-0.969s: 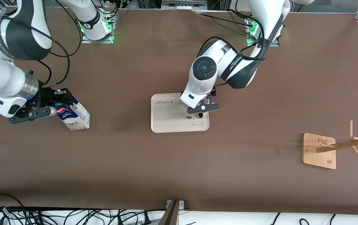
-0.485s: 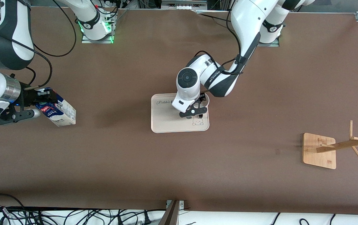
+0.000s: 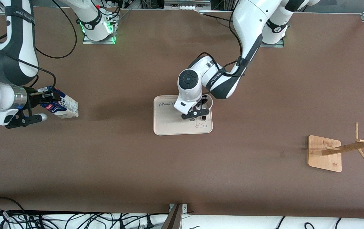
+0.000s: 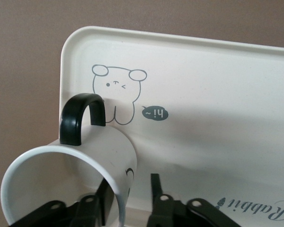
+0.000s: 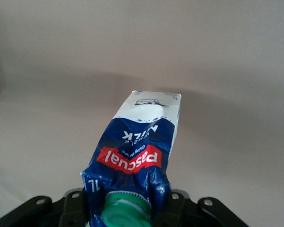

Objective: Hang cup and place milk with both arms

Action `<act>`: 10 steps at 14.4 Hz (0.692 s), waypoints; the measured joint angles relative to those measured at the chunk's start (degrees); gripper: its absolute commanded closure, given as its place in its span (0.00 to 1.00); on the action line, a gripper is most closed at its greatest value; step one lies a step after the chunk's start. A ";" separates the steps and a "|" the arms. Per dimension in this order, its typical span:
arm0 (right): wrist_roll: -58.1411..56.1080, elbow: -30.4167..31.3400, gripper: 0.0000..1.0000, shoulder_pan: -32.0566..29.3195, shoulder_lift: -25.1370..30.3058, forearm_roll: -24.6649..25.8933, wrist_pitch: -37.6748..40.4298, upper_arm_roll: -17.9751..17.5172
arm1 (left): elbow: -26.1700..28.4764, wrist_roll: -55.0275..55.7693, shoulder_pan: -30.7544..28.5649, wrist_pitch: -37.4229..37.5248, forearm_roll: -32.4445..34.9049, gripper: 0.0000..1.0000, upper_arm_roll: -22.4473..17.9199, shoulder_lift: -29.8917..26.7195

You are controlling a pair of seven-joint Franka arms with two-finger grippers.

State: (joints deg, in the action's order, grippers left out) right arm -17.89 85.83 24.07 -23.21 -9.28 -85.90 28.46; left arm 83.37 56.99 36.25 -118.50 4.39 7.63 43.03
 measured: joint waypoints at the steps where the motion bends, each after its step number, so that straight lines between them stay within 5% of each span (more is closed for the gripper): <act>1: -0.01 0.05 0.45 0.00 -0.85 0.00 0.00 0.00 | -0.07 0.07 -0.02 0.00 0.00 1.00 -0.02 0.00; 10: -0.02 1.50 0.46 -0.10 -7.79 -0.09 -7.80 -0.16 | -5.83 -0.63 -1.35 4.39 0.15 1.00 -1.37 -3.78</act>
State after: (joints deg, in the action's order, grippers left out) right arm -17.91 87.33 23.98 -31.00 -9.38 -93.70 28.30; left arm 77.54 56.36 34.91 -114.11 4.54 6.26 39.25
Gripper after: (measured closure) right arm 0.458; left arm 0.934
